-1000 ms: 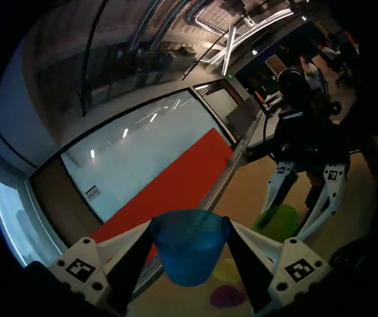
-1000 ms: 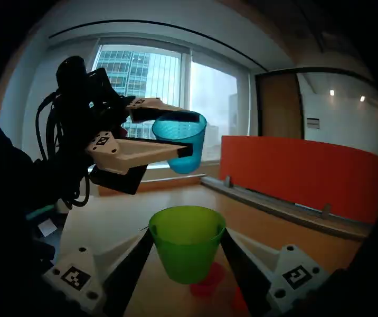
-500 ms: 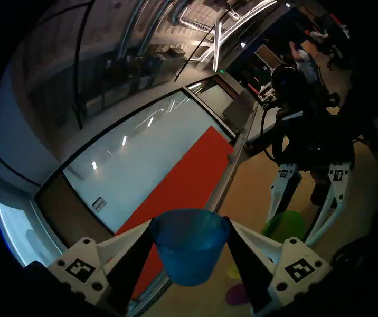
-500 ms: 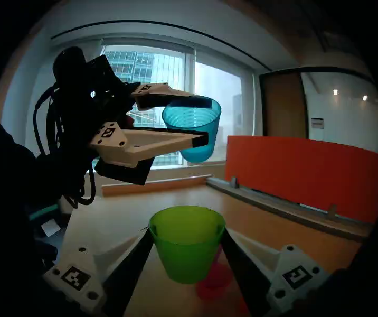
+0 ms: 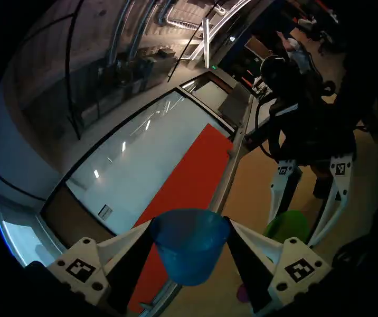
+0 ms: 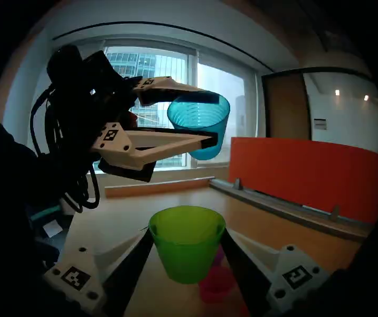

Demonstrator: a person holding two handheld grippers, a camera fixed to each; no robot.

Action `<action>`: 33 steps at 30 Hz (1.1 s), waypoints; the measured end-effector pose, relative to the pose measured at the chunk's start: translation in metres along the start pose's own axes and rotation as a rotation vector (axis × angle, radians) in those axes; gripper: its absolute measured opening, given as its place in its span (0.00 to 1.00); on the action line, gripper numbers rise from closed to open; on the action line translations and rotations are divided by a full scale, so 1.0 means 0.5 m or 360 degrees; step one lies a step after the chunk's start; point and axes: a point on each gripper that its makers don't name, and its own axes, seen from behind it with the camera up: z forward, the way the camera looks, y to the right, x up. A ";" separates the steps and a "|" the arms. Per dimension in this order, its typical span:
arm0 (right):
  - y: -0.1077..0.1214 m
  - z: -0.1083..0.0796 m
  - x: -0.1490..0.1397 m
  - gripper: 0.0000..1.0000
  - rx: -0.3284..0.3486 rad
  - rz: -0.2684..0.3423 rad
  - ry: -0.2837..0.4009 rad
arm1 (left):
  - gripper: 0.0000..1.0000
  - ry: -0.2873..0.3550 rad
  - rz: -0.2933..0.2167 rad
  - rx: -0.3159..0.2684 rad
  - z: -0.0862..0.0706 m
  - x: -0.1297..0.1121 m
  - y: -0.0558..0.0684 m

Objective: Pour water

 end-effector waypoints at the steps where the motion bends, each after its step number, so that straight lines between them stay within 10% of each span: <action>1: 0.000 0.000 0.000 0.91 0.0000 0.0000 0.0001 | 0.89 0.0000 0.0009 0.0001 0.000 0.001 0.000; 33: 0.008 0.003 0.004 0.90 0.0002 -0.0011 0.0013 | 0.89 0.0003 0.0243 0.0015 0.007 0.023 -0.008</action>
